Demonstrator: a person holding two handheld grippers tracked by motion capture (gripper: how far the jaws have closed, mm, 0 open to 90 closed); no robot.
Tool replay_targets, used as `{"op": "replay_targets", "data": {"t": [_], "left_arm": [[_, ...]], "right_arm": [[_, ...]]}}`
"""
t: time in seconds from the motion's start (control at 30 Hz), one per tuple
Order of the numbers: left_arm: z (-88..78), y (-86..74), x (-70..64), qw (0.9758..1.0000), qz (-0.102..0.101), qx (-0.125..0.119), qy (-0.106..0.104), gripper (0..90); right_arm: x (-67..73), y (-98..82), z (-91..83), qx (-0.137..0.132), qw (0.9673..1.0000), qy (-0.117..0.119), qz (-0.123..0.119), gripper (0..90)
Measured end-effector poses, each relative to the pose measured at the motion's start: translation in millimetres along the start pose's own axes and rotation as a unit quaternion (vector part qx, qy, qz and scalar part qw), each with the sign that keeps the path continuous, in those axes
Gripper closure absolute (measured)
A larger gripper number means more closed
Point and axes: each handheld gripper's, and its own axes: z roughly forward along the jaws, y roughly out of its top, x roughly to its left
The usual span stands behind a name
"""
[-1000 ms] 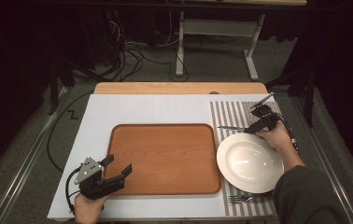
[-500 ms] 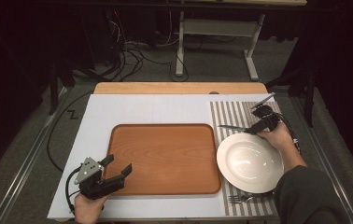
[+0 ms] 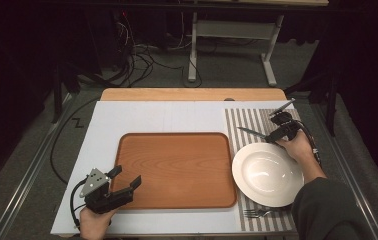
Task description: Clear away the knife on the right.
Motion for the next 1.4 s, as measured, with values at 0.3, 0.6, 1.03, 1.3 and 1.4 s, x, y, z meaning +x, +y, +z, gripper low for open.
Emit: {"op": "replay_targets", "data": {"t": [0.3,0.6,1.03,1.3,1.4], "left_arm": [[-0.3,0.0,0.1,1.0,0.0,-0.001,0.001,22.1],[-0.2,0.1,0.1,1.0,0.0,-0.001,0.001,22.1],[-0.3,0.2,0.4,1.0,-0.001,-0.001,0.001,22.1],[-0.1,0.2,0.1,1.0,-0.001,-0.001,0.001,22.0],[0.0,0.3,0.2,1.0,-0.002,-0.001,0.001,22.0]], "right_arm": [[-2.8,-3.0,-1.6,0.008,0.9999,0.009,0.003,62.2],[-2.4,-5.0,-3.0,0.013,0.9999,0.006,-0.008,68.8],[2.1,-6.5,-5.2,0.018,0.9993,-0.024,-0.022,77.9],[-3.4,-16.7,-19.2,0.003,0.9984,-0.054,-0.013,77.9],[-5.4,-21.5,-26.3,-0.006,0.9981,-0.06,-0.01,77.9]]}}
